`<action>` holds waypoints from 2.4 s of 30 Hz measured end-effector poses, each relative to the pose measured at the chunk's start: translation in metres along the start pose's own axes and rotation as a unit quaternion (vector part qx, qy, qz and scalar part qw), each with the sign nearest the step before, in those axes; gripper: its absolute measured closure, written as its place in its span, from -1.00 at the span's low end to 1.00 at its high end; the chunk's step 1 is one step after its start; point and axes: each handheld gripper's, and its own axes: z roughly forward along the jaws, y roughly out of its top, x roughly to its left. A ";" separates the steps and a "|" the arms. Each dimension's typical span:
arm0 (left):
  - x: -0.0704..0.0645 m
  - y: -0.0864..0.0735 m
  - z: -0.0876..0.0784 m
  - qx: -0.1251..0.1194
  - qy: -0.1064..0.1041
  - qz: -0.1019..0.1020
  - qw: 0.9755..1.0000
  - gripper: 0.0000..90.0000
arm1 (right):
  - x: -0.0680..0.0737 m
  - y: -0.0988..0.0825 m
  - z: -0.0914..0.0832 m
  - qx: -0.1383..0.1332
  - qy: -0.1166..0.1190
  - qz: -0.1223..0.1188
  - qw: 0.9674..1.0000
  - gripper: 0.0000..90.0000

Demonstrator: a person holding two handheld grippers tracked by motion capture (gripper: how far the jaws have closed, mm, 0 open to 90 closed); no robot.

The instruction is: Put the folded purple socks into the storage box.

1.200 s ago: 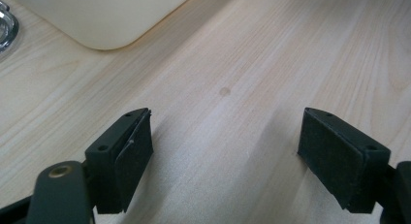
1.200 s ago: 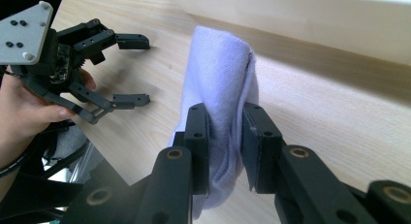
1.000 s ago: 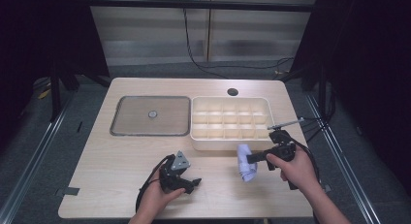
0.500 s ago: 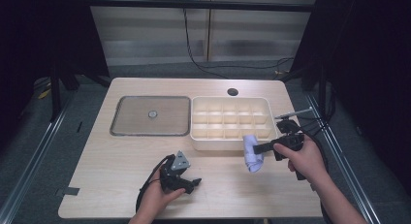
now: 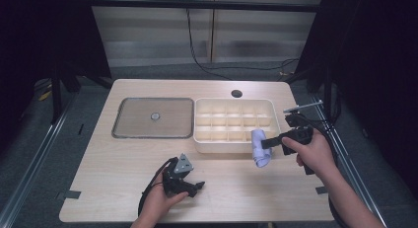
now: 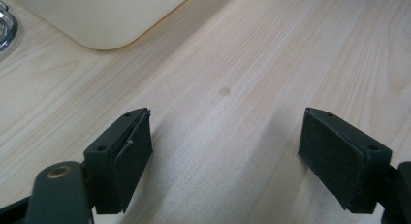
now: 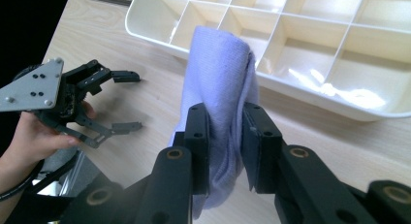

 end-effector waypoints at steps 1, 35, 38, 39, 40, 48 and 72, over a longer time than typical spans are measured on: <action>0.000 0.000 0.000 -0.003 0.000 -0.004 1.000 -0.58 | 0.000 0.001 -0.001 0.002 -0.002 0.002 1.000 0.65; -0.001 0.000 0.001 -0.005 0.000 -0.006 1.000 -0.58 | -0.018 0.039 -0.002 -0.002 -0.039 0.019 0.999 0.65; -0.001 0.000 0.000 -0.004 0.000 -0.005 1.000 -0.58 | -0.020 0.042 -0.002 -0.001 -0.044 0.021 0.999 0.65; -0.001 0.000 0.000 -0.004 0.000 -0.004 1.000 -0.58 | -0.021 0.043 -0.002 0.000 -0.048 0.018 0.999 0.65; -0.001 0.000 0.000 -0.003 0.000 -0.004 1.000 -0.58 | -0.022 0.044 -0.002 -0.002 -0.048 0.020 0.999 0.65; -0.001 0.000 0.000 -0.003 0.000 -0.004 1.000 -0.58 | -0.028 0.050 0.002 0.004 -0.056 0.020 0.998 0.65; -0.001 0.000 0.000 -0.003 0.000 -0.005 1.000 -0.58 | -0.044 0.064 0.016 0.024 -0.090 0.025 0.995 0.65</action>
